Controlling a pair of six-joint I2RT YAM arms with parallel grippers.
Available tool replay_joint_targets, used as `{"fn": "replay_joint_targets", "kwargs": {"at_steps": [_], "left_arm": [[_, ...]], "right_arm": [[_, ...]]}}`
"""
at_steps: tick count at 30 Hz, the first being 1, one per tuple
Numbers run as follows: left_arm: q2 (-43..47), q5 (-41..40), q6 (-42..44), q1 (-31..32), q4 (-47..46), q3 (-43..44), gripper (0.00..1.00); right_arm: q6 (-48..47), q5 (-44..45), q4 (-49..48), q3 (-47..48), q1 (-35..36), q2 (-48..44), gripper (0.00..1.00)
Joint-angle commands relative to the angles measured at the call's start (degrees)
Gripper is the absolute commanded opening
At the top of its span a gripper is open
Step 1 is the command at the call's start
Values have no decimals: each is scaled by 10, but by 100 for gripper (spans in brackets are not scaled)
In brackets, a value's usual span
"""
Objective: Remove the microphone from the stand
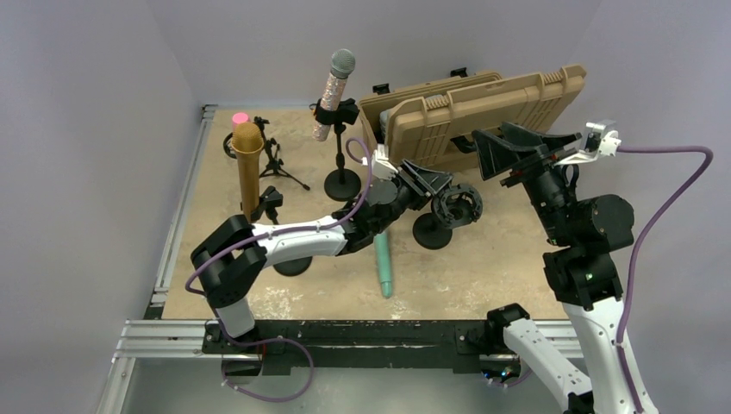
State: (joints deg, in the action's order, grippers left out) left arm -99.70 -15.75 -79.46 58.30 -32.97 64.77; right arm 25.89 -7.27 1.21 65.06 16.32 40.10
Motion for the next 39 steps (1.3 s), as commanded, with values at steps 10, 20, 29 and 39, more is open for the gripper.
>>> {"fn": "replay_joint_targets", "kwargs": {"at_steps": [10, 20, 29, 39], "left_arm": [[-62, -25, 56, 26, 143, -18, 19], [-82, -39, 76, 36, 160, -29, 21], [-88, -30, 65, 35, 153, -41, 21], [-33, -32, 111, 32, 158, -45, 48]], "right_arm": [[-9, -16, -27, -11, -1, 1, 73], [-9, -18, -34, -18, -1, -1, 73], [-9, -14, -33, -11, -1, -3, 73], [-10, -13, -43, -20, -1, -1, 73]]}}
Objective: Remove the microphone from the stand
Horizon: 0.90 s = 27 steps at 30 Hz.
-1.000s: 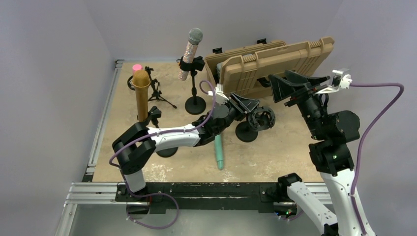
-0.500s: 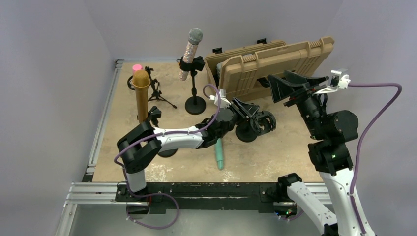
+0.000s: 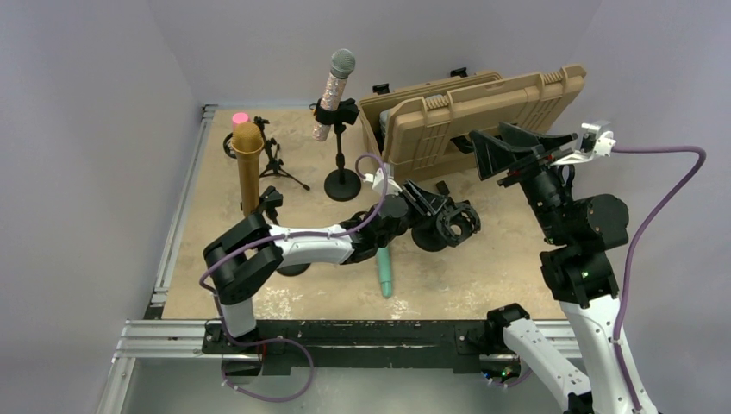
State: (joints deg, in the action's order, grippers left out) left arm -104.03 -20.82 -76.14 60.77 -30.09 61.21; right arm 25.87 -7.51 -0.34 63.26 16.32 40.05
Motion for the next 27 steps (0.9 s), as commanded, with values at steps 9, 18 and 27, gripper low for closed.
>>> {"fn": "replay_joint_targets", "kwargs": {"at_steps": [9, 18, 27], "left_arm": [[189, -8, 258, 10, 240, 16, 85], [361, 154, 427, 10, 307, -15, 84], [475, 352, 599, 10, 557, 111, 84]], "right_arm": [[-23, -2, -57, -13, -2, 20, 73], [-61, -65, -113, -23, -2, 49, 79], [-96, -211, -217, -19, 31, 90, 82]]}}
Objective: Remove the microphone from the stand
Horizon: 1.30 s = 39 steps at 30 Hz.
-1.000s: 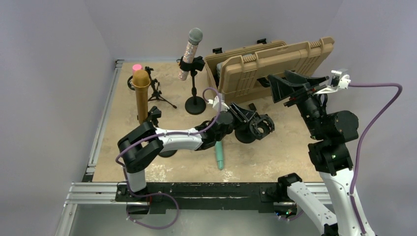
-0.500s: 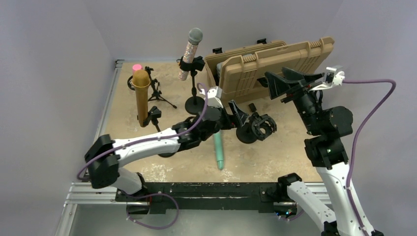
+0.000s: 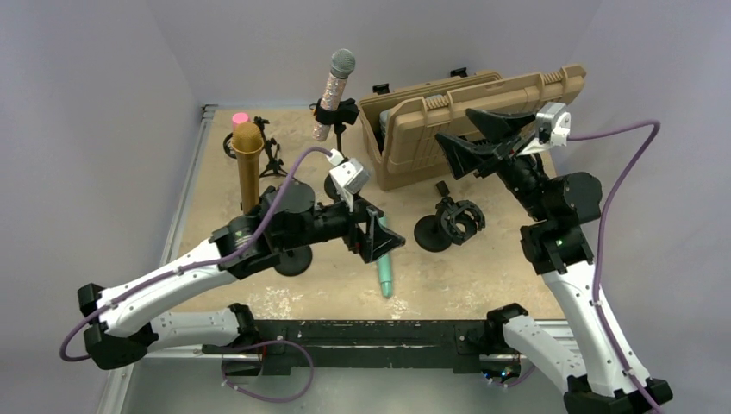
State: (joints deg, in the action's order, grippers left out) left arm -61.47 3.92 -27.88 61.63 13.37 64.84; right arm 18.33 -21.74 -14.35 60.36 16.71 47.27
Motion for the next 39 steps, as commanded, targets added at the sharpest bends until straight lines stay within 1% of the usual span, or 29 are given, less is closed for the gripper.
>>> {"fn": "replay_joint_targets", "kwargs": {"at_steps": [1, 3, 4, 6, 8, 11, 14, 17, 20, 22, 25, 29, 31, 36, 39], "left_arm": [[58, 107, 137, 2, 152, 97, 84], [70, 92, 171, 2, 223, 148, 84], [73, 71, 186, 2, 252, 172, 84], [79, 10, 204, 1, 303, 220, 84], [91, -43, 221, 2, 334, 254, 84], [121, -137, 230, 1, 364, 285, 84], [149, -210, 236, 1, 386, 293, 85], [184, -293, 222, 1, 397, 275, 85], [225, -326, 217, 1, 409, 245, 85], [248, -362, 203, 1, 431, 234, 85], [277, -433, 168, 2, 471, 221, 84], [307, -544, 96, 1, 526, 214, 86], [320, -563, 81, 1, 533, 203, 87], [331, -565, 73, 2, 530, 185, 88], [329, -569, 69, 2, 531, 177, 88]], "right_arm": [[-20, -55, -84, 16, 51, 28, 82], [-18, -6, -90, 37, 125, 50, 82], [-18, 17, -91, 52, 156, 64, 82], [-12, 36, -106, 64, 198, 87, 82], [-2, 44, -134, 66, 240, 106, 82], [16, 78, -180, 66, 306, 142, 82], [34, 113, -225, 67, 365, 182, 82], [50, 150, -268, 74, 404, 224, 82], [67, 189, -275, 102, 428, 270, 81], [87, 235, -272, 123, 446, 299, 81], [131, 314, -258, 151, 468, 340, 80], [162, 434, -198, 206, 506, 388, 80], [171, 464, -188, 219, 524, 404, 80], [169, 538, -170, 250, 571, 432, 81], [166, 563, -159, 262, 589, 445, 81]]}}
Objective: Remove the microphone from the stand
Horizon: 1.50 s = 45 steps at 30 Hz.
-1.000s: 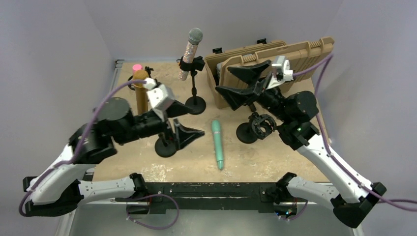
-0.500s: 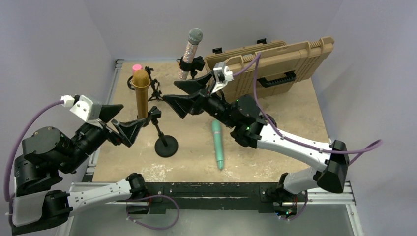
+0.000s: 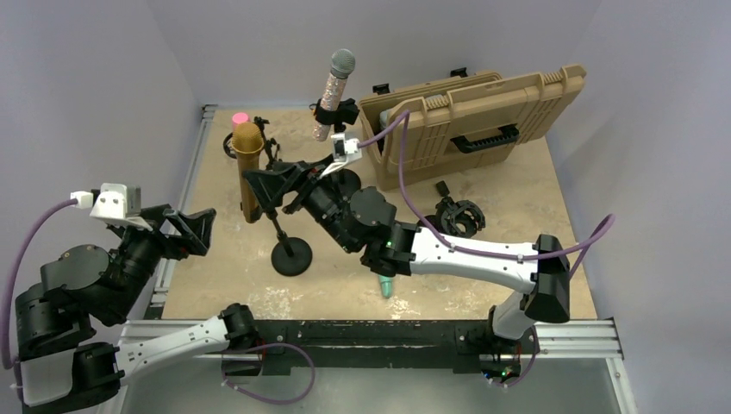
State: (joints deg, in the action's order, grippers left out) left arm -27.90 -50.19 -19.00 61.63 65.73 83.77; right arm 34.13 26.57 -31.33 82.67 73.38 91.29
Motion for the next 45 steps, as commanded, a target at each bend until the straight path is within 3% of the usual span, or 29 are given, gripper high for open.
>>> {"fn": "replay_joint_targets", "kwargs": {"at_steps": [1, 11, 17, 20, 25, 30, 31, 35, 39, 45], "left_arm": [[-7, -29, -21, 2, 7, -16, 88], [-1, -34, -49, 1, 10, -43, 88], [1, -30, -56, 1, 8, -56, 88], [-1, -18, -59, 2, 5, -63, 88], [-9, 32, -57, 1, -13, -78, 89], [-12, 82, -52, 2, -48, -90, 91], [-12, 89, -51, 1, -57, -94, 91], [-10, 129, -44, 1, -93, -115, 93], [-9, 169, -33, 1, -129, -141, 94], [-8, 196, -38, 1, -170, -176, 95]], "right_arm": [[6, 85, 11, 41, 26, 9, 80], [-30, 192, 120, 189, 46, 121, 72], [-85, 220, 148, 229, 47, 156, 54], [-141, 175, 109, 200, 46, 138, 38], [-306, 4, -43, 69, 35, 45, 0], [-377, -247, -106, -20, -48, -34, 0], [-382, -341, -98, -20, -71, -39, 0], [-419, -544, -63, -8, -136, -36, 0], [-465, -635, -7, 32, -140, -2, 0], [-484, -676, 25, 36, -150, -2, 0]]}}
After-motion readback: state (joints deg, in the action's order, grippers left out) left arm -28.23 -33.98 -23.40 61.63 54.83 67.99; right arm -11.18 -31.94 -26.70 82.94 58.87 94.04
